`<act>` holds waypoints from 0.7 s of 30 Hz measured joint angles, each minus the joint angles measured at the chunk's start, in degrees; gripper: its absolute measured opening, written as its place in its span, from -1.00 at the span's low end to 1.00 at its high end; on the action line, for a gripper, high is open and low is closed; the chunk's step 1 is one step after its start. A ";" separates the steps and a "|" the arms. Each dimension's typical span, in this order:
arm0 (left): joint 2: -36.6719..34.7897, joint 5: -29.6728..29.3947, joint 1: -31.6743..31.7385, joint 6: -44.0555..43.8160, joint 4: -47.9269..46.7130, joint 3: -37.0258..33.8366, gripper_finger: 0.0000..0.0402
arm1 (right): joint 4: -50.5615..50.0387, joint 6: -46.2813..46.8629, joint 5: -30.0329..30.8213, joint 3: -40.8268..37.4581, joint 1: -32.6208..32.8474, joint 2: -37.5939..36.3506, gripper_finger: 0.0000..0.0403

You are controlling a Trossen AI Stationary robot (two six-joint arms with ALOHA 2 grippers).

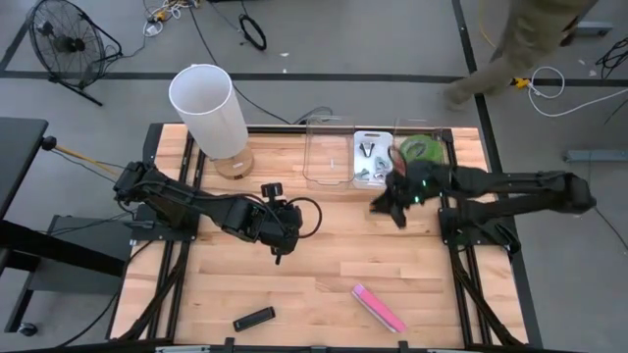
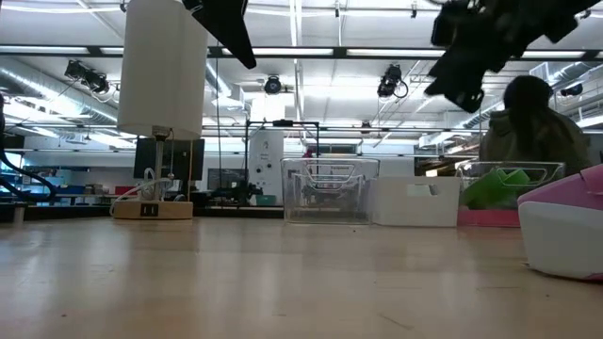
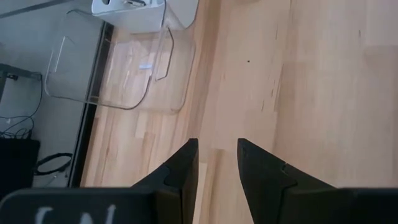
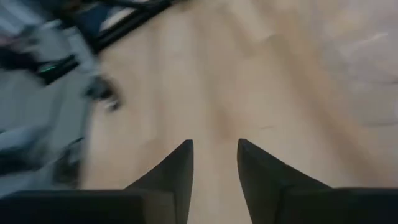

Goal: Pick and place Stapler, Stapler remover, tape
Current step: Put the pink stapler into the left transparent bin

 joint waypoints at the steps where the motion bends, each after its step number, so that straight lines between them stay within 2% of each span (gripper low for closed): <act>1: 0.00 0.01 -0.16 -0.36 -0.19 0.00 -0.43 | 0.73 2.03 0.40 0.00 3.35 0.06 -0.40; 9: 0.00 -0.91 -2.76 -2.36 -1.01 0.00 -0.43 | 10.87 14.99 13.05 0.02 28.61 3.21 -0.49; 15: 0.00 -1.52 -5.38 -5.90 -1.79 0.00 -0.43 | 24.54 19.49 23.50 1.35 43.79 11.27 -0.51; 18: 0.00 -1.80 -6.79 -7.01 -1.85 0.00 -0.43 | 22.54 19.66 27.13 7.26 48.80 17.57 -0.51; 21: 0.00 -2.26 -7.74 -7.76 -1.83 0.00 -0.43 | 10.16 21.91 28.08 16.82 51.43 24.20 -0.51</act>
